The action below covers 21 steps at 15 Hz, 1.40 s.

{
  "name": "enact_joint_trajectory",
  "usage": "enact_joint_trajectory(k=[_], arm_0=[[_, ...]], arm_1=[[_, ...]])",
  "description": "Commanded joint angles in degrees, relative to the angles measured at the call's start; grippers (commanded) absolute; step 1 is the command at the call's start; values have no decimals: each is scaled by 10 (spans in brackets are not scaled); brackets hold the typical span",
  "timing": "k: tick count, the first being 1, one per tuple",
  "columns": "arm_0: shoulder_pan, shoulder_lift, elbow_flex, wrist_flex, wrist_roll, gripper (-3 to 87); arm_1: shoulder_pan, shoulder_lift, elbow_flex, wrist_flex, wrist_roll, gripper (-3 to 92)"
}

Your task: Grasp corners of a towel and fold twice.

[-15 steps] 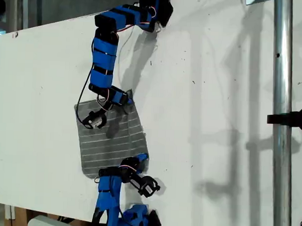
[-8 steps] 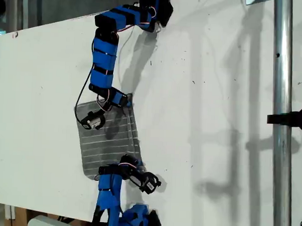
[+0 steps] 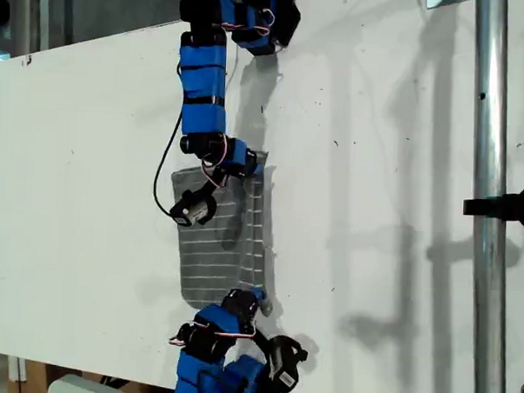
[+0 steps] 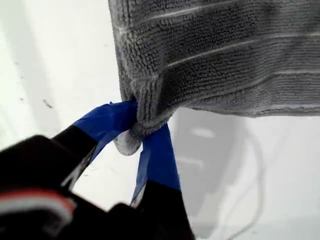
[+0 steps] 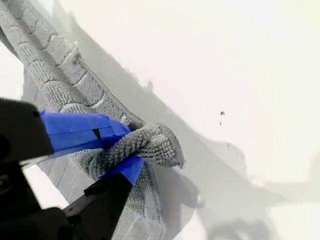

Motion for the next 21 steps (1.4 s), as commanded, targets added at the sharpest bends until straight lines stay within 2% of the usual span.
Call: enact_joint_trajectory(k=[1, 2, 5, 7, 8, 9, 11, 13, 15, 18, 21], arm_0=[[33, 33, -25, 14, -30, -26], [-19, 33, 5, 7, -2, -26], [-269, 25, 38, -59, 221, -26], [-404, -57, -33, -56, 332, -26], [-429, -87, -78, -43, 360, -26], [-432, -96, -109, -26, 359, -26], [-402, -60, -71, -30, 327, -26], [-372, -50, 26, -74, 285, -26], [-363, -66, 108, -144, 257, -18], [-403, -111, 150, -192, 264, 16], [-490, -118, 155, -197, 310, 31]], arm_1=[[-29, 96, -19, -2, 47, -2], [11, 102, 11, -33, 40, -2], [193, 64, 13, -124, -68, -2], [299, 10, -39, -156, -136, -2], [323, 3, -54, -166, -157, -2], [327, 23, -51, -171, -166, -2], [302, 75, 10, -190, -166, -2], [265, 62, 67, -201, -151, -2], [250, -4, 90, -223, -137, -2], [258, -89, 75, -258, -134, -2], [293, -102, 55, -260, -154, -2]])
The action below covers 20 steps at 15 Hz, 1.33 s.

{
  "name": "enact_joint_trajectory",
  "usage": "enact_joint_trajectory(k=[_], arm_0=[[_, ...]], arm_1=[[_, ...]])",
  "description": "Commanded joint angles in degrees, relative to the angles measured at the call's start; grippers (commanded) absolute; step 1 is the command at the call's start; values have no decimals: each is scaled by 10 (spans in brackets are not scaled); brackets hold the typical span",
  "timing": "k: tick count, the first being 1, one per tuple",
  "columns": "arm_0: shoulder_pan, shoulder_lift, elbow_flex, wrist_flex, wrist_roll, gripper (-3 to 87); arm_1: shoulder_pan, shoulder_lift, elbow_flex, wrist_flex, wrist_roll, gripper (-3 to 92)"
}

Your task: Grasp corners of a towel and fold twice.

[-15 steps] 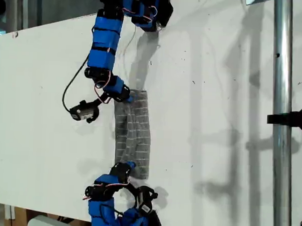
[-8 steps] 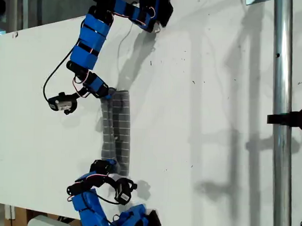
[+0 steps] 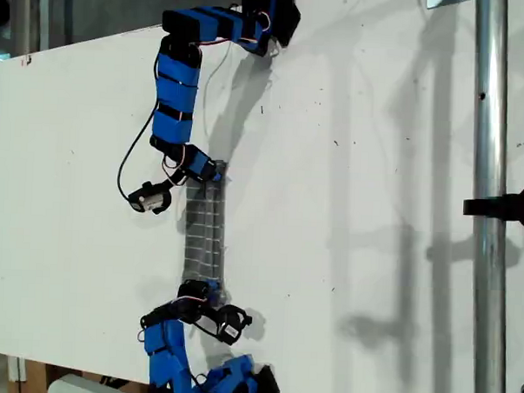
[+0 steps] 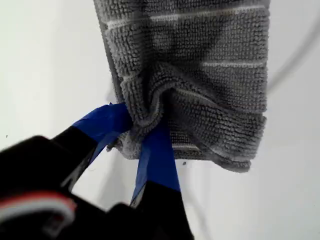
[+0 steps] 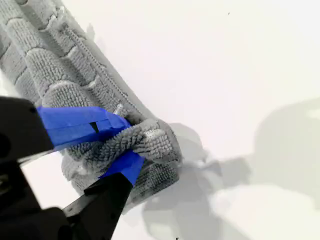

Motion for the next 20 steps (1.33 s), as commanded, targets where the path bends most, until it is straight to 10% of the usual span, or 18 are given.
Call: enact_joint_trajectory(k=[1, 4, 9, 15, 20], arm_0=[[-68, 4, -3, 8, 17, 77], [-68, 39, -22, 96, -13, 207], [49, 450, 20, 239, -156, 258], [250, 1032, 378, 85, -237, 136], [299, 1031, 444, 49, -266, 132]], arm_1=[[33, 13, -35, 10, -11, 2], [73, 69, -33, 83, 28, 432], [148, 396, 160, 164, 131, 427], [162, 548, 538, -98, 433, 441], [61, 215, 360, -260, 567, 453]])
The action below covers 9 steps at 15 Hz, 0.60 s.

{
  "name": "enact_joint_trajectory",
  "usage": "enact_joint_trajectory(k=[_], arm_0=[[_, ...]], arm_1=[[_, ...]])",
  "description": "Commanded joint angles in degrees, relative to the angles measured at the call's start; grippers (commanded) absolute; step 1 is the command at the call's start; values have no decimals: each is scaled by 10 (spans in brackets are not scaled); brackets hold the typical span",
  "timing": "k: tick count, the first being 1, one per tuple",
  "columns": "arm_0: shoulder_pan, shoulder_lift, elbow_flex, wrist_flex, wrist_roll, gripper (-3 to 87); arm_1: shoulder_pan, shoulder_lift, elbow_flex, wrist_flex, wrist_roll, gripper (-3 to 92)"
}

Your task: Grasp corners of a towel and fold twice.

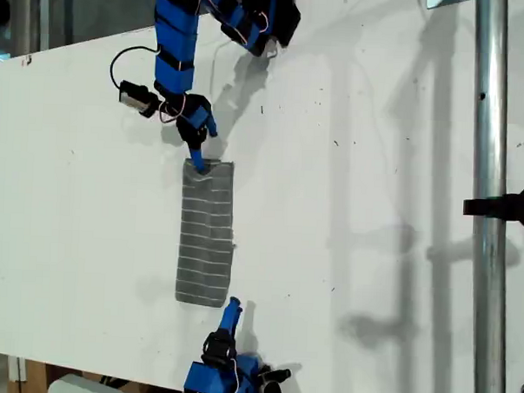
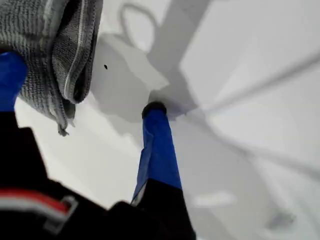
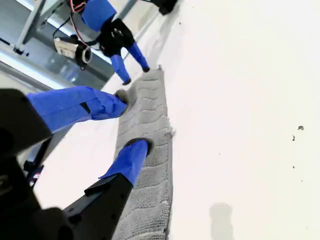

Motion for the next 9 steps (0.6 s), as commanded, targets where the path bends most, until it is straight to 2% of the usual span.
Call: enact_joint_trajectory(k=[1, 3, 4, 5, 6, 7, 9], arm_0=[[5, 4, -5, -3, -10, 132], [4, 4, -8, 7, -8, 132], [4, 4, -8, 9, -8, 133], [4, 4, -6, 9, -10, 133], [5, 4, -6, 9, -10, 132], [5, 4, -6, 9, -10, 132], [6, 4, -4, 10, -8, 132]], arm_1=[[-42, -135, -177, -16, 19, 454], [-80, -247, -328, -11, 16, 448], [-90, -283, -377, -19, 5, 415], [-91, -308, -410, -21, -11, 344], [-91, -316, -433, 11, -11, 45], [-84, -316, -437, 37, -30, -2], [-71, -265, -423, 120, -103, -2]])
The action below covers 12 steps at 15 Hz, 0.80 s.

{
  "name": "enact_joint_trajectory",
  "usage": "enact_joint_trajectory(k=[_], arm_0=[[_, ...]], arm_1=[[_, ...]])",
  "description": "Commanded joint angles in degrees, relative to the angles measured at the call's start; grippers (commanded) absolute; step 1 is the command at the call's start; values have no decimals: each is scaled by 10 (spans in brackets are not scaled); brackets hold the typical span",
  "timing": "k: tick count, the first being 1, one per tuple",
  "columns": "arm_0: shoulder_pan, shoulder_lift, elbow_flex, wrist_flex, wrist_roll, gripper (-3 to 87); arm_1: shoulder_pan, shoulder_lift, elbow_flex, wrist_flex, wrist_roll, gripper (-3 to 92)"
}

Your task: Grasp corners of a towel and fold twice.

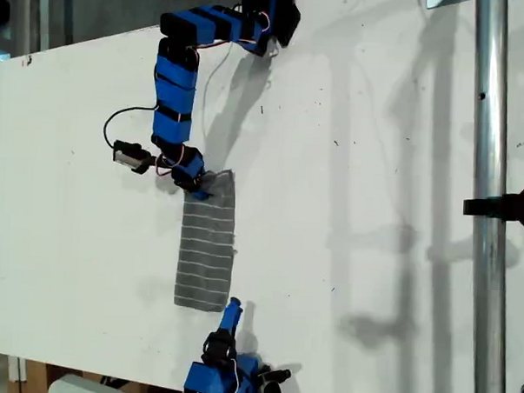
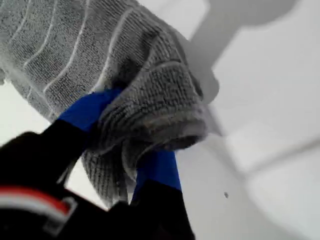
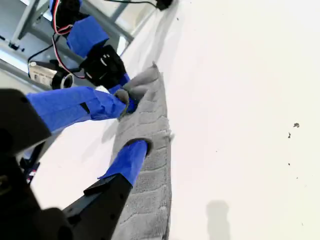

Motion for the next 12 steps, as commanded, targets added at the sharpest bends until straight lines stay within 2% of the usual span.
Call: enact_joint_trajectory(k=[1, 4, 7, 8, 9, 12], arm_0=[[6, 4, -4, 2, -2, 132], [7, 4, 1, -5, 5, 132], [18, 4, 18, -31, 13, 129], [20, 4, 25, -39, 13, 128], [20, 4, 32, -43, 13, 128], [19, 4, 31, -47, 21, 124]], arm_1=[[15, 98, 18, 111, -57, -2], [18, 345, 116, 308, -65, -2], [-5, 538, 51, 613, -23, -2], [-13, 570, 10, 673, -9, -2], [-22, 577, -6, 672, -5, -2], [-54, 436, 41, 478, -22, -2]])
